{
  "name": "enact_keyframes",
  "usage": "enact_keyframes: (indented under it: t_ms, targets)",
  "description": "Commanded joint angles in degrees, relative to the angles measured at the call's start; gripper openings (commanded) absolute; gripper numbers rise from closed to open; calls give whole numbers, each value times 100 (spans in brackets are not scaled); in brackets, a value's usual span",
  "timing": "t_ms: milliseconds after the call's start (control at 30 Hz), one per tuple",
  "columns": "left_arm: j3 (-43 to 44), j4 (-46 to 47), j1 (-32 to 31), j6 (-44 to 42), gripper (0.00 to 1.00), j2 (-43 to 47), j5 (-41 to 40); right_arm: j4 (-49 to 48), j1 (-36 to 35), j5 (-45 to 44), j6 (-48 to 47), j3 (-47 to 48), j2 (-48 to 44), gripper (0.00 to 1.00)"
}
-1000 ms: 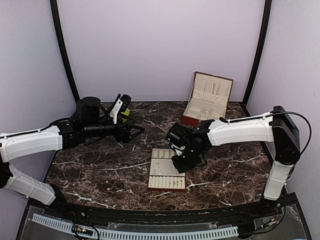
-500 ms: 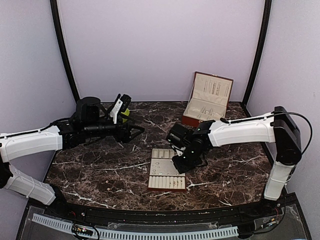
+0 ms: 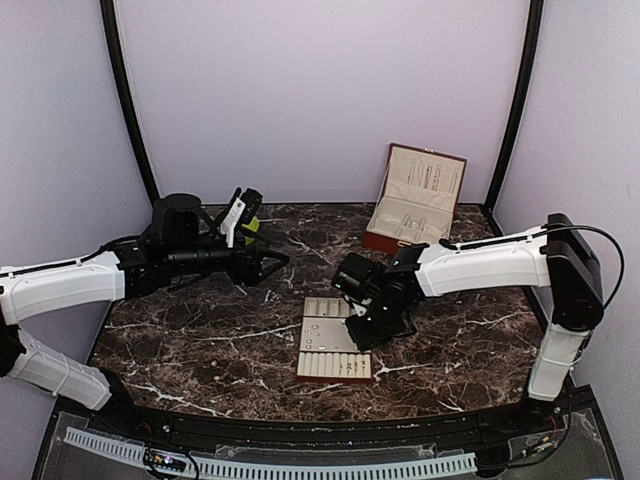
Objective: Organize the mixed jewelry
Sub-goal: Insert the earring into the earring holder.
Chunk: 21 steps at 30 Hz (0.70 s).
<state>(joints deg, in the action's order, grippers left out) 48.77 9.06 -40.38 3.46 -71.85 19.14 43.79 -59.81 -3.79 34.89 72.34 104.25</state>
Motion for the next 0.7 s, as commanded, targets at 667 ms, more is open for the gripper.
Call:
enact_keyframes:
  t_ms: [667]
  targets:
    - [-35,87,3,33,73,150,53,-5,-83,-118,81,-188,88,6]
